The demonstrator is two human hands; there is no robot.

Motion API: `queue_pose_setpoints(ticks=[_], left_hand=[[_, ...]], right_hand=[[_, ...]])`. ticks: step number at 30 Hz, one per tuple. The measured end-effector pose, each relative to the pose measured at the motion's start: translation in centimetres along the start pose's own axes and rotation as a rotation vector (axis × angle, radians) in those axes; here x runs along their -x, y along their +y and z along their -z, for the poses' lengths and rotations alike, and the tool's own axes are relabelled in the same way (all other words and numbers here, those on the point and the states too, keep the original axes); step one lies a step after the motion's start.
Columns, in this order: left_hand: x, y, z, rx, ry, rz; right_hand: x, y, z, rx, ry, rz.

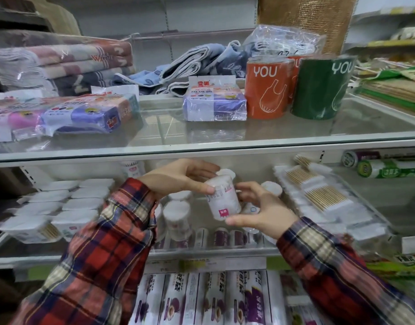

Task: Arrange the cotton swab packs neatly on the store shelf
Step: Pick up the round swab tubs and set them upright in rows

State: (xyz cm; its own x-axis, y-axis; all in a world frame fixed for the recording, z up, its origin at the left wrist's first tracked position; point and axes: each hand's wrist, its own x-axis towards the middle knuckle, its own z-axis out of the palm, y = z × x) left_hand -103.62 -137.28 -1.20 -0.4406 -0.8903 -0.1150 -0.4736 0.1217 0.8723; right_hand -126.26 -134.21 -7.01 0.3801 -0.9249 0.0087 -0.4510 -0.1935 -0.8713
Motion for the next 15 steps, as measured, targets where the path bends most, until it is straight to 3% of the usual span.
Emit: queue_pose_setpoints(ticks=[5, 15], left_hand=[[0.4, -0.2, -0.9, 0.115, -0.058, -0.024], [2.0, -1.4, -1.4, 0.185, -0.018, -0.06]], right_hand=[[0.3, 0.8, -1.2, -0.217, -0.015, -0.01], [0.4, 1.3, 0.1, -0.319, 0.052, -0.002]])
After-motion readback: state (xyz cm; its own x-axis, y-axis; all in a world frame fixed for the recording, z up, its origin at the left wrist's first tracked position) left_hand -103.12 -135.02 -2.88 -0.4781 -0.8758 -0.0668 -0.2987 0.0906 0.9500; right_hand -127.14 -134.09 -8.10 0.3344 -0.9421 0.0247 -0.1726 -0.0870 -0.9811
